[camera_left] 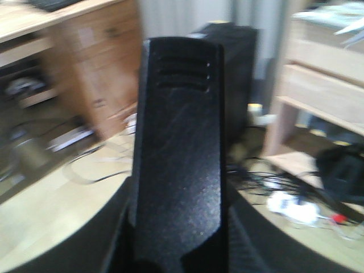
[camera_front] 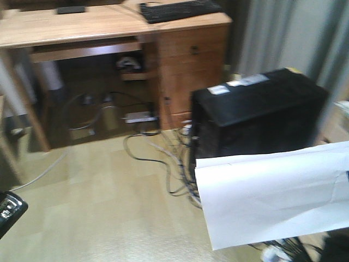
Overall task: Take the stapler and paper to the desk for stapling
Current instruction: 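Turn the base toward the wooden desk holding both objects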
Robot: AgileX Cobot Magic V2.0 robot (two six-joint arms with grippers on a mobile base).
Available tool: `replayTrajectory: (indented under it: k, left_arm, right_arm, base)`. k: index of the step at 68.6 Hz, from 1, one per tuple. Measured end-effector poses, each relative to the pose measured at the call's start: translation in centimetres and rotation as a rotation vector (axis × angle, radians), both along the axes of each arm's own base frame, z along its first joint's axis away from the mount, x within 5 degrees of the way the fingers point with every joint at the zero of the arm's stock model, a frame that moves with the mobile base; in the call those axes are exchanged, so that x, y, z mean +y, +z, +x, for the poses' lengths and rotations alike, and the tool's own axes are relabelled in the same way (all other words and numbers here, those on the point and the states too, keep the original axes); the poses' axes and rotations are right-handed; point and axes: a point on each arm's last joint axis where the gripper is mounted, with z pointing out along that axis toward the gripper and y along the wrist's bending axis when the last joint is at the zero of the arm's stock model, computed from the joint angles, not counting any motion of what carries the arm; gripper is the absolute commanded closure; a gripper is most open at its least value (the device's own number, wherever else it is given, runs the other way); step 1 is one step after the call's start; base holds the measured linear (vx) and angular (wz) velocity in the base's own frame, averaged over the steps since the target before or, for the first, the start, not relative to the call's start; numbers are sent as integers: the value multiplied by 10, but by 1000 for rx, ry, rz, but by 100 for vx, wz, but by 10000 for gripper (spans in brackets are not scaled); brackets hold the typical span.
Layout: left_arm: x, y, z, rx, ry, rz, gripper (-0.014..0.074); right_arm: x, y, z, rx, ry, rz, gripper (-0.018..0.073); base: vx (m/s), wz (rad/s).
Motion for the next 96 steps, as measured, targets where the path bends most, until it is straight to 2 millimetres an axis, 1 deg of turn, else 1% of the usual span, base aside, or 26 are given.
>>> replayTrajectory:
  k: [16,33,96]
  left_arm:
    - [0,0,0,0,0,0,603]
    - [0,0,0,0,0,0,603]
    - [0,0,0,0,0,0,603]
  right_arm:
    - [0,0,0,0,0,0,564]
    - [0,0,0,0,0,0,564]
    - [0,0,0,0,0,0,564]
  base:
    - [10,54]
    - [9,27]
    - [15,6]
